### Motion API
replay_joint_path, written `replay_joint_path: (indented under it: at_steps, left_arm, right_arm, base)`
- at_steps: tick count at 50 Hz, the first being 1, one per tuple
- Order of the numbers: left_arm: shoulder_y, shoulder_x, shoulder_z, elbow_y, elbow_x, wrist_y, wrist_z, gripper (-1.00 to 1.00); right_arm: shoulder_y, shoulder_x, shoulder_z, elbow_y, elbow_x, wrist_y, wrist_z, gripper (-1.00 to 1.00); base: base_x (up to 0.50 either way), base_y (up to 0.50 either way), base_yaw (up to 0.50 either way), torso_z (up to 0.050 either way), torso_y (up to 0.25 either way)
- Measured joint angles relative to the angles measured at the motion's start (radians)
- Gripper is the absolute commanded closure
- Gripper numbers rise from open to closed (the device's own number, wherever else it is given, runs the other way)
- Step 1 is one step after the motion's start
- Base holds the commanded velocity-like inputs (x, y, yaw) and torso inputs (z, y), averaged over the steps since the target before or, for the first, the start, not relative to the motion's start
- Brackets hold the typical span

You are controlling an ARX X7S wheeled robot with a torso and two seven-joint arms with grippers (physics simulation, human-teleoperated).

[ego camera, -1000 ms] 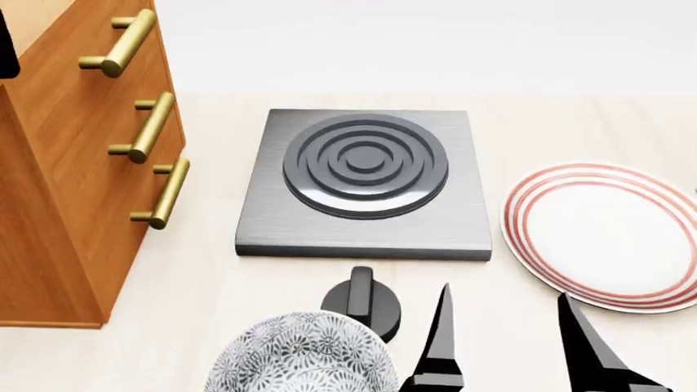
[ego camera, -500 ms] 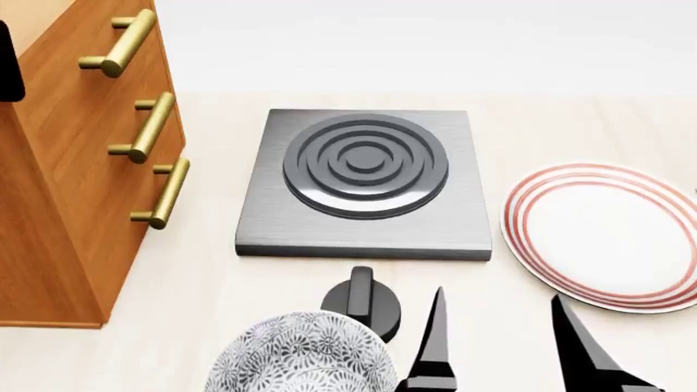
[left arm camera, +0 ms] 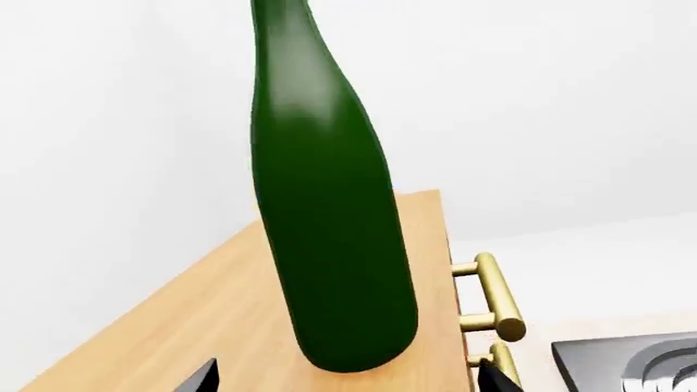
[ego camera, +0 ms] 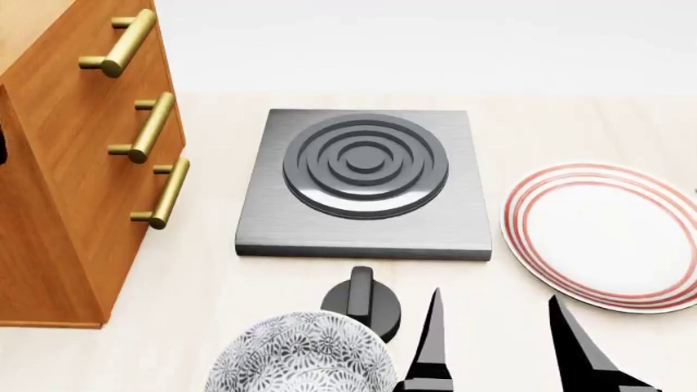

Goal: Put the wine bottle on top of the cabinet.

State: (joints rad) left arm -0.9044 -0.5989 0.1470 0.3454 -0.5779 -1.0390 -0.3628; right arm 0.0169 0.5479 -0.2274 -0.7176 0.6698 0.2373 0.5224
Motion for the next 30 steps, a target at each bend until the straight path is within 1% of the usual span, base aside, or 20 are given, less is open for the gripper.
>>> replay_joint_path:
  at_steps: [5,16,30]
  left_arm:
    - [0.069,-0.013,-0.022,0.129,-0.011,-0.006,-0.039,-1.00]
    - [0.229,-0.022,-0.009,0.366,0.006,0.007,-0.130,-1.00]
    - [0.478,0.027,0.029,0.506,0.047,0.170,-0.177,-1.00]
  right_arm:
    - [0.003,0.000,-0.005,-0.003,-0.001,0.003,0.000,-1.00]
    - [0.006,0.004,-0.011,-0.008,-0.002,0.005,0.001,-1.00]
    - [0.015,0.005,-0.023,-0.011,-0.008,0.012,0.002,-1.00]
  base:
    - [0.00,0.00,0.00,0.000,0.000]
    - [0.00,0.00,0.00,0.000,0.000]
    - [0.00,0.00,0.00,0.000,0.000]
